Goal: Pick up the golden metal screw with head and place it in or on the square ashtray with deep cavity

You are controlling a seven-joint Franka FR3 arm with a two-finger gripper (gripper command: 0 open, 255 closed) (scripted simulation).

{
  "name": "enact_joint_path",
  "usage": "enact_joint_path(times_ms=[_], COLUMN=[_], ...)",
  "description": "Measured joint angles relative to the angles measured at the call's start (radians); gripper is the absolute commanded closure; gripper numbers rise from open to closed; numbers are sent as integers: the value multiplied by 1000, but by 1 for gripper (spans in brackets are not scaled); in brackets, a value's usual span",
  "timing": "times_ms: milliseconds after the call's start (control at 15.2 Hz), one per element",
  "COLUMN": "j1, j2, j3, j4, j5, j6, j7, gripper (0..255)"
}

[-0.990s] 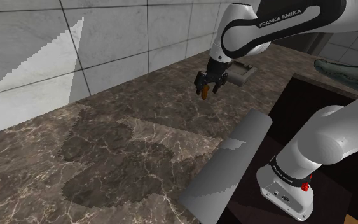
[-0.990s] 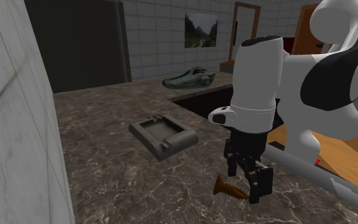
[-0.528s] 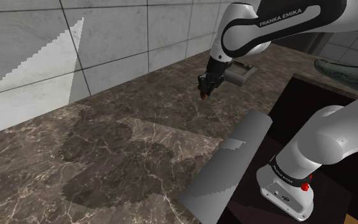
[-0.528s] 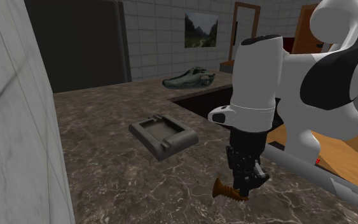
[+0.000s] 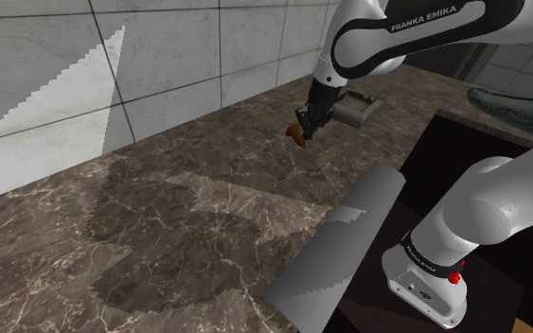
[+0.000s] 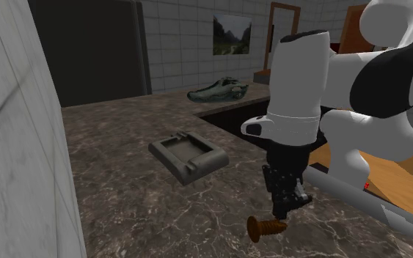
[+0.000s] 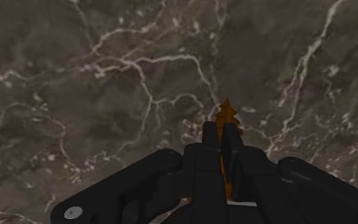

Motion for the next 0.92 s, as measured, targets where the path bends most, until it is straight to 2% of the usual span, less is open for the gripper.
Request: enact_joint_path(times_ms=[132, 198, 330, 528, 924], j1=[-2, -2, 4, 34, 49], j2=[-11, -11, -2, 30, 80], j3=[-3, -3, -22, -87, -94], j4=[17, 18, 27, 53, 21], j5=[-3, -3, 9, 69, 99], j6=[-29, -29, -19, 22, 110], j7=[0, 0, -38, -213, -264], gripper=[255, 0, 0, 0, 0])
